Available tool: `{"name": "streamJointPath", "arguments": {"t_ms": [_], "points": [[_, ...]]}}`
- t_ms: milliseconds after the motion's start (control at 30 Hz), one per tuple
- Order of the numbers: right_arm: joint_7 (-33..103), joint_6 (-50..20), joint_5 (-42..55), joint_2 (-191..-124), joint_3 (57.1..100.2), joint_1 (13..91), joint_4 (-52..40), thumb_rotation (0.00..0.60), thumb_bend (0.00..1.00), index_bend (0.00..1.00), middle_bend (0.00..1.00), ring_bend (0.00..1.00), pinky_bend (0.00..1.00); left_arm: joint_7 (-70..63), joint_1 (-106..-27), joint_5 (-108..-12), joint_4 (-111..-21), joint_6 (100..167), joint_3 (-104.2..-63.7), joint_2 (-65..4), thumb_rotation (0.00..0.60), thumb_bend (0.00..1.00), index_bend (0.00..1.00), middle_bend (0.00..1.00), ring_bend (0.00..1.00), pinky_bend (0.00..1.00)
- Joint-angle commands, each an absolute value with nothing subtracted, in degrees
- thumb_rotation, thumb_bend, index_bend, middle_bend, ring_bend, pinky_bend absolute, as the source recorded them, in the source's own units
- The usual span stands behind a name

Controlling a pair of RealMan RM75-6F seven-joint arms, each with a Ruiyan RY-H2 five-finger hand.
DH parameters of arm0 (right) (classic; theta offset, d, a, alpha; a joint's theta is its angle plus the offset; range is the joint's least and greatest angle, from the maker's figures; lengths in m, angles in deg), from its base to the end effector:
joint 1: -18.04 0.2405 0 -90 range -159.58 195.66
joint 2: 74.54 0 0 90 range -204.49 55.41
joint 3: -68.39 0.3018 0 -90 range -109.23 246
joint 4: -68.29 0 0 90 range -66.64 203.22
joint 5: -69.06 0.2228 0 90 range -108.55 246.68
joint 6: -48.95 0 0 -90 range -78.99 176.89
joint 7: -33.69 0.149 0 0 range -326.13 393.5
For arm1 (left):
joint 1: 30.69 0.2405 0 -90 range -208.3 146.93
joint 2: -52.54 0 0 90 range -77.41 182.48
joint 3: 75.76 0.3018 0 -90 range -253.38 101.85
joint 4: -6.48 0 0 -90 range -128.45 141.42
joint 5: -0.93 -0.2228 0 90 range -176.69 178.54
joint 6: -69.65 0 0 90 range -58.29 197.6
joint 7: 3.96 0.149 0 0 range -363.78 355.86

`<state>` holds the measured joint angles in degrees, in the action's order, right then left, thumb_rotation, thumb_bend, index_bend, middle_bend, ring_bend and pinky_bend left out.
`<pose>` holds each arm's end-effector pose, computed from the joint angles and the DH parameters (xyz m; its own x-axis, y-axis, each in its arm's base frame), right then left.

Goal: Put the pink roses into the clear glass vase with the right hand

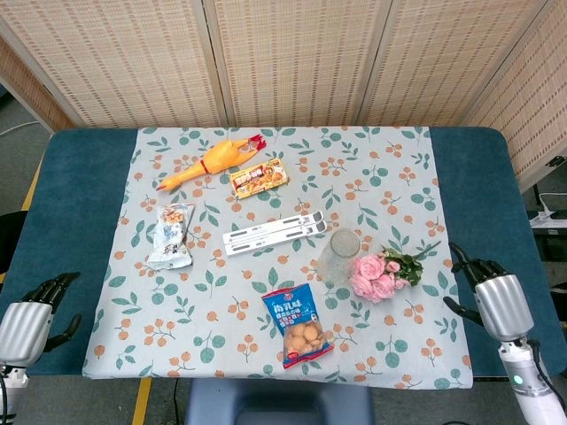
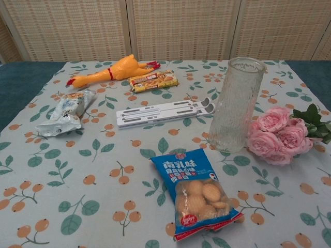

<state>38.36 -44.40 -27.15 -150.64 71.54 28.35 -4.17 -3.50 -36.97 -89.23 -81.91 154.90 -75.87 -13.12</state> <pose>-0.3541 -0.2262 0.1301 0.4180 0.1803 0.8904 -0.8537 -0.2572 0.4529 -0.3588 0.1893 0.1535 0.4497 0.0319 0.8926 0.8899 -0.1013 -0.4448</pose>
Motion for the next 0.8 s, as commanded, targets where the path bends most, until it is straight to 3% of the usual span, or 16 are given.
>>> {"name": "streamJointPath", "arguments": {"t_ms": [33,167,367,600,800], "points": [[33.2,-33.2,-24.0,-147.7,72.1,32.6,-8.8,0.600,0.01,0.04,0.73,0.77,0.80,-3.6,-36.7,-89.4,-82.4,155.9,-76.0,-12.9,0.600,0.37,0.15,0.21,0.25,0.44],[29.2,-18.4,-19.5,-141.5,72.6,38.8,-17.1,0.600,0.00,0.03,0.73,0.78,0.81,-3.0,-36.4,-89.9,-82.5,156.6,-76.0,-13.0,0.600,0.37,0.15,0.22,0.25,0.44],[25.3,-1.3,-9.8,-139.9,74.2,46.4,-21.6,0.600,0.00,0.03,0.74,0.78,0.81,-2.8,-36.4,-89.1,-82.5,156.1,-76.2,-12.9,0.600,0.37,0.15,0.22,0.25,0.44],[20.0,3.4,-3.9,-146.3,75.2,50.8,-17.3,0.600,0.00,0.18,0.75,0.79,0.82,-3.1,-36.2,-89.3,-82.5,156.6,-76.3,-12.8,0.600,0.37,0.15,0.22,0.25,0.44],[18.8,5.7,-0.7,-150.4,75.2,53.2,-14.7,0.600,0.00,0.23,0.75,0.79,0.82,-3.5,-36.2,-89.0,-82.4,156.4,-76.4,-12.7,0.600,0.37,0.15,0.22,0.25,0.44]]}}
